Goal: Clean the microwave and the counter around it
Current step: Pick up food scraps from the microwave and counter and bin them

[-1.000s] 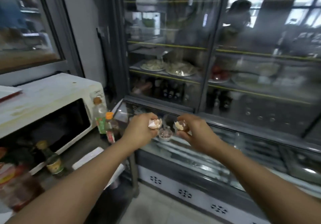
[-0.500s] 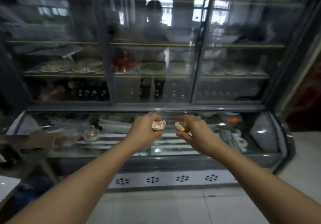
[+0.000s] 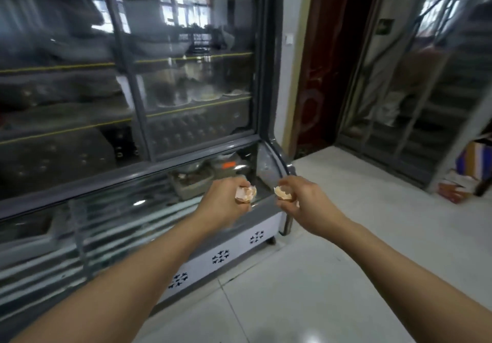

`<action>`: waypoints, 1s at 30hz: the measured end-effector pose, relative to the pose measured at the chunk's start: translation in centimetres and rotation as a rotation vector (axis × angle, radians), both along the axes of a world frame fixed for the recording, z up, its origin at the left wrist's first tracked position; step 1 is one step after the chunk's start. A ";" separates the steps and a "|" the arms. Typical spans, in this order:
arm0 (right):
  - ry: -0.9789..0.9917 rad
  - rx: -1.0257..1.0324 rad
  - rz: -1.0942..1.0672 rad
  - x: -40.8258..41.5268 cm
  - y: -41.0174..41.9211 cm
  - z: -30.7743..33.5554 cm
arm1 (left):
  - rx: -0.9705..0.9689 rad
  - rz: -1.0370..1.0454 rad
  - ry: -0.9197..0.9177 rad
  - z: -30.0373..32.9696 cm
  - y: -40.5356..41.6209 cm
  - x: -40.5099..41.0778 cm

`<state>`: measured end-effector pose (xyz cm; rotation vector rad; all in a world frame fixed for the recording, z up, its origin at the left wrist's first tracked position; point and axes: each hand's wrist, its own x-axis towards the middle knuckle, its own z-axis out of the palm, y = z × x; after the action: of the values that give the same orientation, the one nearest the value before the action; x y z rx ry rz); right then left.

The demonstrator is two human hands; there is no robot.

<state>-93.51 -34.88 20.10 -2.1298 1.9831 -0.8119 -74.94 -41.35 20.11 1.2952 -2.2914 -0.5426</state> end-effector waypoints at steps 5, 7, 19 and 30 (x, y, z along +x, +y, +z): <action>-0.013 0.026 -0.151 -9.1 -1.0 -0.9 | 0.014 -0.116 -0.017 -0.9 -3.8 -9.9; -0.010 0.024 -0.205 -12.7 -2.2 -1.1 | 0.009 -0.169 -0.023 -1.5 -5.8 -13.8; -0.067 0.044 -0.443 -33.4 -10.0 -0.4 | -0.002 -0.392 -0.058 -0.7 -17.8 -37.7; -0.035 0.042 -0.420 -54.3 -17.3 -1.3 | -0.030 -0.341 -0.039 -1.7 -24.6 -58.5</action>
<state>-147.84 -52.20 18.79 -1.6829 2.4428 -0.8429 -133.46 -65.90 18.41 0.9112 -2.5594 -0.5944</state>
